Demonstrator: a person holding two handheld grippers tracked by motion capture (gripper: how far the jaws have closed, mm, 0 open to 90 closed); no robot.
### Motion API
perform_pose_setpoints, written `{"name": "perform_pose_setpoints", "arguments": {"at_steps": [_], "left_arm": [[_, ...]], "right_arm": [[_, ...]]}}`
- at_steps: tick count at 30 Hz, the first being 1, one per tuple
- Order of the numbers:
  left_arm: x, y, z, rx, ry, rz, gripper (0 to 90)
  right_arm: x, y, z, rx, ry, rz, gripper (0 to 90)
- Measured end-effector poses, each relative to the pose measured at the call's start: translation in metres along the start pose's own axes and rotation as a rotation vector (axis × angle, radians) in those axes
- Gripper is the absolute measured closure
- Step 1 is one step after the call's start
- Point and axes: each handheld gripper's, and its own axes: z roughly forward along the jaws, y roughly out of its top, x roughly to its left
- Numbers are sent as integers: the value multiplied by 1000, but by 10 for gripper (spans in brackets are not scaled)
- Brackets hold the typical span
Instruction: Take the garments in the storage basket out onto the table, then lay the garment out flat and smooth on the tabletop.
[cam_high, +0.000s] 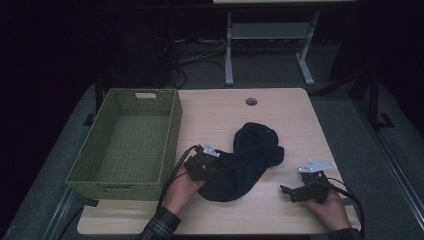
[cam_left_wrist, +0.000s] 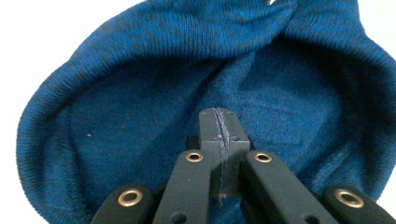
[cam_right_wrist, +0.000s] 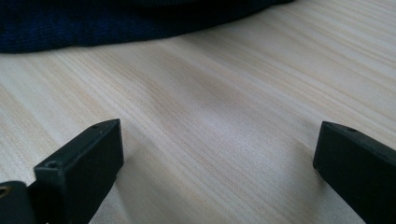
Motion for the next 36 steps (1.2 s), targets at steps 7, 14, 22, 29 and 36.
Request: {"name": "perform_pose_setpoints", "arguments": {"at_steps": [7, 14, 22, 29, 36], "left_arm": [[-3, -4, 8, 43, -43, 12, 899], [-22, -3, 13, 32, -125, 34, 899], [-46, 5, 23, 31, -207, 79, 898], [-65, 10, 33, 8, -268, 113, 887], [-65, 10, 19, -25, -242, 130, 755]], "right_arm": [[0, 0, 0, 0, 0, 0, 13], [0, 0, 0, 0, 3, -2, 13], [0, 0, 0, 0, 4, -2, 13], [0, 0, 0, 1, 4, -2, 13], [0, 0, 0, 1, 4, -2, 13]]}}
